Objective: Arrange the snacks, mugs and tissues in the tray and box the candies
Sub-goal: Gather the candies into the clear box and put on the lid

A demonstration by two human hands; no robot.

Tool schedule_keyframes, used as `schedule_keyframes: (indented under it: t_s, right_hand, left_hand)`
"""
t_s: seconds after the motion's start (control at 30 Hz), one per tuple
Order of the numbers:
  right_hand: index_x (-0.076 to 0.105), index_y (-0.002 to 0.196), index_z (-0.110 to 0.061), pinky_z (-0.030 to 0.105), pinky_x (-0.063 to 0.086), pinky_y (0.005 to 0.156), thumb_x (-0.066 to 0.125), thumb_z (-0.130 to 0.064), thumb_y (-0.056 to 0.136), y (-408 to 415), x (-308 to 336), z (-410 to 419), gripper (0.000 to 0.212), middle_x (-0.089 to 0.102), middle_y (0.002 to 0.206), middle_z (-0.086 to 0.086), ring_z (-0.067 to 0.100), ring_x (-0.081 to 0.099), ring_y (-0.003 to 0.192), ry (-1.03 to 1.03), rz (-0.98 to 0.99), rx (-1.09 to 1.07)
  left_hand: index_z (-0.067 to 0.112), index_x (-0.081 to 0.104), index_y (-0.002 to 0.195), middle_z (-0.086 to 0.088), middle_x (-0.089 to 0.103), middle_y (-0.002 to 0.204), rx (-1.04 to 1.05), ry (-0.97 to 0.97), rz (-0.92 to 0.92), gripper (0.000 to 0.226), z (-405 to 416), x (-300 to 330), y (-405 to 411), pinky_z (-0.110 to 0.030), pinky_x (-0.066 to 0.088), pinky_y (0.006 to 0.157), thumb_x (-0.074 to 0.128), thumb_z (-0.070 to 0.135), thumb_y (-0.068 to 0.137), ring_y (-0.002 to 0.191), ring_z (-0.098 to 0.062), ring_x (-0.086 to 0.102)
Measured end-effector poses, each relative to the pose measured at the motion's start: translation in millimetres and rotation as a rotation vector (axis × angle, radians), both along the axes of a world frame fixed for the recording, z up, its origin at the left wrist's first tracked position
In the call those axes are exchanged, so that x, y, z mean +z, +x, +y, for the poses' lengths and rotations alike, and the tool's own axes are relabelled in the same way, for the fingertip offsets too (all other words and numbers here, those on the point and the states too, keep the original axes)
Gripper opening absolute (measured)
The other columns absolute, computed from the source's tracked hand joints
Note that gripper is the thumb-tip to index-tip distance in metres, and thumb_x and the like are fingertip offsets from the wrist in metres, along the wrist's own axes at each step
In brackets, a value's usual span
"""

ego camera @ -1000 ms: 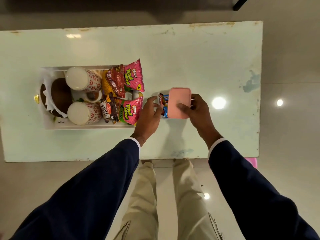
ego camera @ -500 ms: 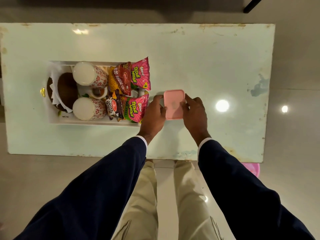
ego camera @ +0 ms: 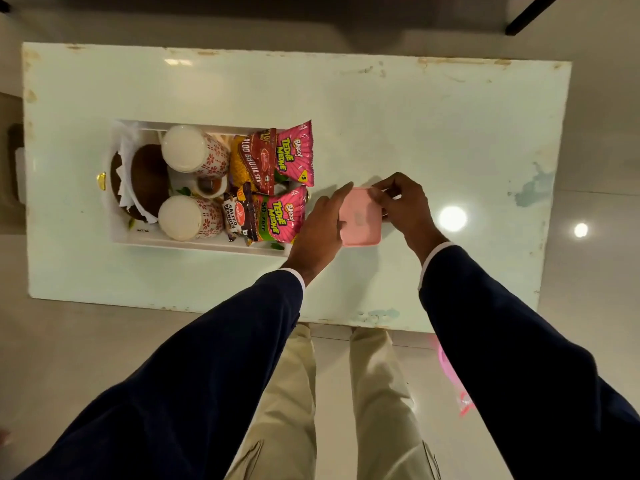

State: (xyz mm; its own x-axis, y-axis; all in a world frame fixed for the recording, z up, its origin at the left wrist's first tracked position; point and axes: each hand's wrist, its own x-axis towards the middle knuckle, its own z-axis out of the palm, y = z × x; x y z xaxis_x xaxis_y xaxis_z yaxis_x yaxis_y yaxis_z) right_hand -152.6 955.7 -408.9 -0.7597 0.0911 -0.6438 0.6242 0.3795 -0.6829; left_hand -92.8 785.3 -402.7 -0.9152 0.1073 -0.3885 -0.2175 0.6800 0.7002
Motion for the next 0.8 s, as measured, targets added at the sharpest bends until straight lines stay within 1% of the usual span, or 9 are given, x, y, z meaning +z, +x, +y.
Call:
schedule_keyframes:
  t_s: [0.03,0.17,0.27,0.37,0.43,0.53,0.63,0.7,0.8]
  right_hand:
    - [0.063,0.099,-0.007,0.036,0.062,0.062,0.069,-0.020,0.090,0.2,0.4,0.0,0.017,0.064,0.092,0.008,0.035,0.068,0.091,0.001,0.012,0.001]
    - [0.059,0.090,-0.009,0.048,0.062,0.072,0.072,-0.023,0.088,4.5,2.2,-1.0,0.019,0.065,0.086,0.003,0.035,0.068,0.090,-0.001,0.016,-0.037]
    - [0.058,0.092,-0.011,0.037,0.062,0.063,0.075,-0.032,0.086,8.5,6.1,2.6,0.028,0.068,0.086,0.004,0.031,0.072,0.084,-0.029,-0.040,-0.055]
    - [0.059,0.103,-0.011,0.034,0.062,0.064,0.079,-0.040,0.081,19.7,7.4,11.4,0.042,0.070,0.090,0.005,0.024,0.073,0.079,-0.026,-0.114,0.065]
    - [0.058,0.105,-0.011,0.033,0.062,0.064,0.084,-0.037,0.076,34.3,5.3,17.8,0.046,0.069,0.089,0.006,0.021,0.073,0.073,-0.026,-0.155,0.133]
    - [0.054,0.094,-0.007,0.034,0.062,0.060,0.084,-0.023,0.078,50.6,0.4,20.7,0.038,0.067,0.087,0.014,0.024,0.074,0.065,-0.114,-0.165,0.053]
    - [0.051,0.089,-0.008,0.033,0.061,0.057,0.080,-0.019,0.083,51.7,-2.7,16.7,0.032,0.063,0.085,0.012,0.019,0.073,0.058,-0.120,-0.157,0.042]
    - [0.049,0.090,-0.008,0.034,0.062,0.057,0.076,-0.016,0.086,52.9,-2.5,13.4,0.029,0.063,0.083,0.010,0.015,0.071,0.056,-0.110,-0.156,0.033]
    - [0.049,0.093,-0.008,0.038,0.064,0.062,0.074,-0.015,0.088,54.0,0.0,10.8,0.026,0.063,0.081,0.008,0.017,0.070,0.058,-0.096,-0.164,0.026]
  left_hand:
    - [0.022,0.033,0.157,-0.011,0.055,0.131,0.003,0.001,-0.005,0.071,0.0,-0.2,-0.9,-0.027,0.048,0.097,0.056,-0.006,0.096,0.114,-0.019,0.059]
    - [0.021,0.032,0.159,-0.012,0.055,0.120,0.008,0.001,-0.041,0.074,-0.9,1.3,-3.9,-0.035,0.050,0.097,0.059,-0.005,0.095,0.106,-0.021,0.058]
    - [0.023,0.030,0.159,-0.012,0.054,0.121,0.002,0.001,-0.058,0.074,-1.1,3.0,-3.0,-0.037,0.051,0.096,0.058,-0.003,0.096,0.106,-0.022,0.059]
    - [0.024,0.029,0.159,-0.013,0.054,0.126,-0.019,-0.020,-0.051,0.074,-1.3,2.3,-3.9,-0.041,0.052,0.097,0.059,-0.002,0.096,0.111,-0.024,0.060]
    - [0.022,0.029,0.159,-0.014,0.055,0.129,-0.042,-0.029,-0.035,0.075,-1.8,1.5,-4.4,-0.041,0.053,0.098,0.061,-0.002,0.095,0.114,-0.025,0.060]
    - [0.022,0.028,0.159,-0.015,0.054,0.133,-0.056,-0.017,-0.040,0.076,-3.8,-0.3,-5.2,-0.041,0.053,0.098,0.063,0.000,0.095,0.119,-0.027,0.060]
    - [0.022,0.024,0.161,-0.015,0.053,0.131,-0.071,-0.035,-0.031,0.078,-3.7,-1.8,-4.6,-0.039,0.054,0.094,0.063,0.002,0.096,0.115,-0.026,0.060]
    - [0.026,0.016,0.162,-0.014,0.050,0.128,-0.106,-0.033,-0.067,0.086,-6.5,-0.3,-5.0,-0.038,0.055,0.090,0.064,0.003,0.095,0.110,-0.024,0.059]
    - [0.030,0.002,0.163,-0.014,0.046,0.128,-0.185,-0.027,-0.148,0.105,-11.3,4.0,-4.8,-0.042,0.056,0.088,0.072,0.003,0.089,0.115,-0.028,0.059]
